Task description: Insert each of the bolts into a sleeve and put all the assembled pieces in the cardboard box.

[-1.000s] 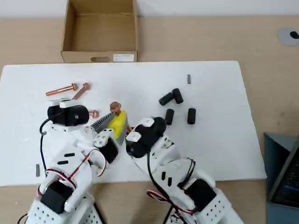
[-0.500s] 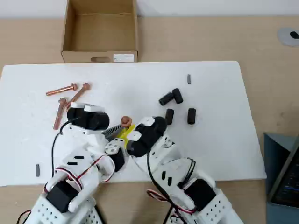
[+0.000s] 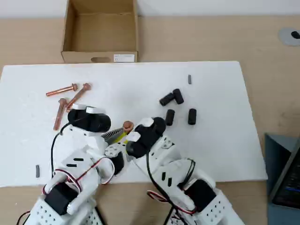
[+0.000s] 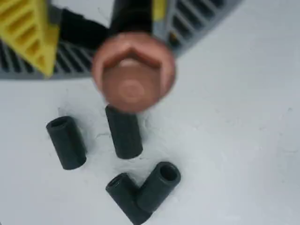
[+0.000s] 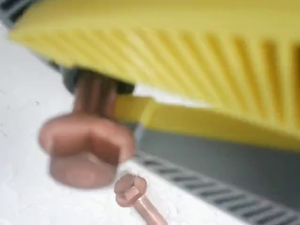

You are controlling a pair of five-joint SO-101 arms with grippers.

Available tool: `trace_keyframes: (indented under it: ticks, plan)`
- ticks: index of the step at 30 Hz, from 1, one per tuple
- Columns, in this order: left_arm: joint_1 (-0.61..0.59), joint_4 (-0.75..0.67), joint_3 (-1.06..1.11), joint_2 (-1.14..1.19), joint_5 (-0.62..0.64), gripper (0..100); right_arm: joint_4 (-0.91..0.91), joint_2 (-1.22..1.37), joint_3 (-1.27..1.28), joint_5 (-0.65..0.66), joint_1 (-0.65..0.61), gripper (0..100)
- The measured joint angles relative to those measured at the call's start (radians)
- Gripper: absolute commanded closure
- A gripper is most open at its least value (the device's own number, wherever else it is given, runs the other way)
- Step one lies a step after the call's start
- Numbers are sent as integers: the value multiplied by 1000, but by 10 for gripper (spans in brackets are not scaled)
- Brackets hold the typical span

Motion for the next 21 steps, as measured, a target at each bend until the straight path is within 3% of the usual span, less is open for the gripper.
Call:
trace_keyframes:
  ticks: [17,21]
  plan:
    - [-120,147,-141,6,-120,841,-3,0,-2,0,2,989]
    - [-121,147,-207,6,-120,936,-3,0,-2,0,2,989]
